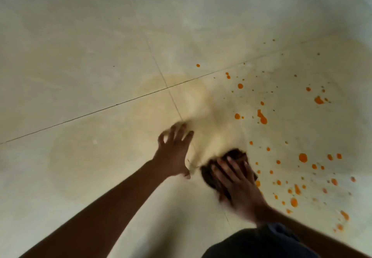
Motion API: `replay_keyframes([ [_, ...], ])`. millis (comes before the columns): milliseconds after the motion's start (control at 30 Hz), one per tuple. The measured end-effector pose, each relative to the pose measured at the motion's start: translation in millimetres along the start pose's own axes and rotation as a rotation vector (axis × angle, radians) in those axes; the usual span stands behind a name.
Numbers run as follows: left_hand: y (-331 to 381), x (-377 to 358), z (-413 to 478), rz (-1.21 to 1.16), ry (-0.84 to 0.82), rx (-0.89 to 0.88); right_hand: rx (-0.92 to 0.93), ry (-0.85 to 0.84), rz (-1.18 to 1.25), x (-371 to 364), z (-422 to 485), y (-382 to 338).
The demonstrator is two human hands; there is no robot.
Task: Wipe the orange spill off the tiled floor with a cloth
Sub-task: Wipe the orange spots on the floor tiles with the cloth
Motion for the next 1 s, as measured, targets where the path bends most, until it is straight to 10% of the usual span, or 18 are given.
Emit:
replay_keyframes([
  [100,30,-4,14,0.055,0.051,-0.079,-0.366,0.156,0.065,24,52,34],
  [267,51,1,26,0.179,0.004,-0.125,-0.175,0.045,0.066,-1,-42,4],
  [433,62,8,25,0.389,0.005,-0.216,-0.503,0.089,0.104,38,22,72],
  [633,94,15,40,0.6,-0.027,-0.491,0.077,-0.194,-0.133,36,-18,79],
  [767,99,12,39,0.6,-0.047,-0.582,-0.545,0.133,0.073,46,0,97],
  [933,123,17,54,0.472,-0.001,-0.647,-0.426,0.18,0.054,5,-54,59],
  [1000,150,14,57,0.426,-0.003,-0.688,-0.677,0.269,0.101,14,-75,92],
])
Point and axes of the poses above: each hand's wrist, its own z-axis towards the middle knuckle, its own x-axis out of the back of the hand, y = z × x, the point moved 5 cm from there along z, towards the middle knuckle, and after that the axes turned 11 degrees about z, right-handed, at the moved point
